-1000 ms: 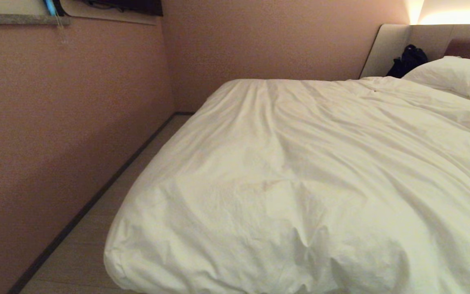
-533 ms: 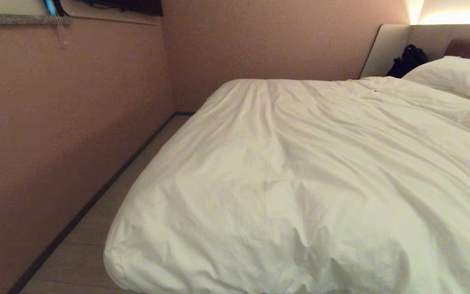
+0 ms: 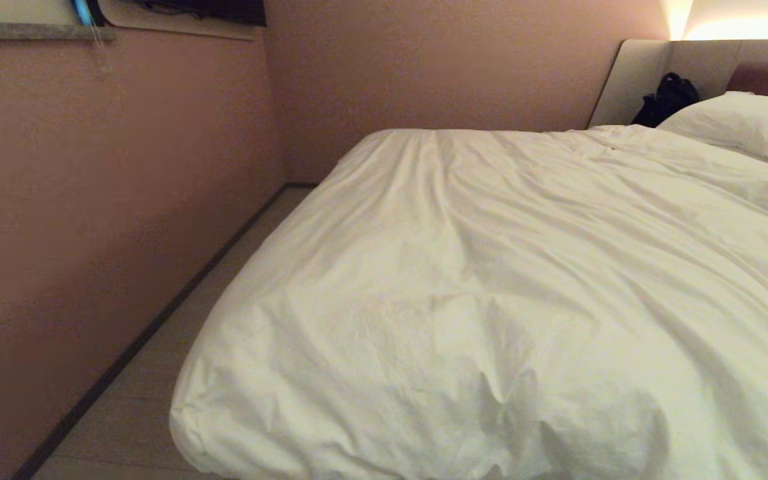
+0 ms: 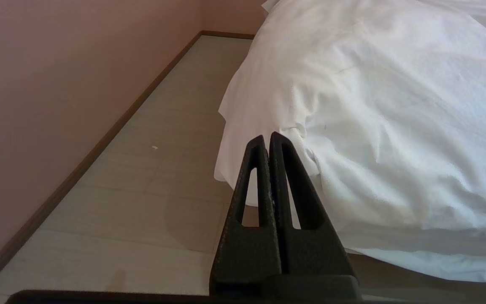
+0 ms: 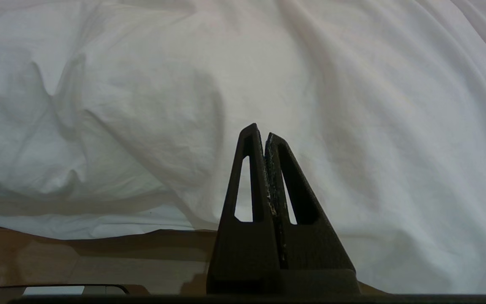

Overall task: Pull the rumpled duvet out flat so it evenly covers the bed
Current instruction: Flatten the corners of the folded blanket

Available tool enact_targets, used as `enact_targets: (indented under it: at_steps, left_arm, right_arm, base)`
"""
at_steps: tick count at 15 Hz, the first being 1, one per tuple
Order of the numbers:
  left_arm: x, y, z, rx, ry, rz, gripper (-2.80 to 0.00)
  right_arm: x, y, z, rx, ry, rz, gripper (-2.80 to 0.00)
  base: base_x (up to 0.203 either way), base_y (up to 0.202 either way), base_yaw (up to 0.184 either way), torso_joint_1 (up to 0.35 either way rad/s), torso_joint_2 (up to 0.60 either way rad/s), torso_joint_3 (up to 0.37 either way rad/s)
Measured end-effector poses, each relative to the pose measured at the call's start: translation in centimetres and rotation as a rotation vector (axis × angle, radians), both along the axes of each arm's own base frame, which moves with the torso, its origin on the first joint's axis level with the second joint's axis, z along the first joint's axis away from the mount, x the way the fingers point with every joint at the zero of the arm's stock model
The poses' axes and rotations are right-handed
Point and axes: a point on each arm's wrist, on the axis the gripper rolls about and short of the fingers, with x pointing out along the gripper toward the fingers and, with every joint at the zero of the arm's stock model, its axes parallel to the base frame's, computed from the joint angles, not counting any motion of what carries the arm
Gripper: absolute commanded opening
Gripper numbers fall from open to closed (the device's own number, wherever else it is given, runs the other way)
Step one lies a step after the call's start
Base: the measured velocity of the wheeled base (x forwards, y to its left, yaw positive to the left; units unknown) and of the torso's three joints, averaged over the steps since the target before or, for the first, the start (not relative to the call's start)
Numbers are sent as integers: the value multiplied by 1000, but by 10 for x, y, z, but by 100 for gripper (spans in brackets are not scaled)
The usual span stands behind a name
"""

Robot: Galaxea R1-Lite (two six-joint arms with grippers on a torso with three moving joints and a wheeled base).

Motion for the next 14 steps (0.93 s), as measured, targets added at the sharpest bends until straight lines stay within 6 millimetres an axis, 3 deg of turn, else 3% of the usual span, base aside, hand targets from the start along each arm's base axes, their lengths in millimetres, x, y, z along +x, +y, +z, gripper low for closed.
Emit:
enact_targets:
  at_steps: [14]
  left_arm:
    - [0,0,0,2,-1,1,-280]
  right_arm:
    - [0,0,0,2,-11,-3,-280]
  base:
    - [0,0,0,0,0,0]
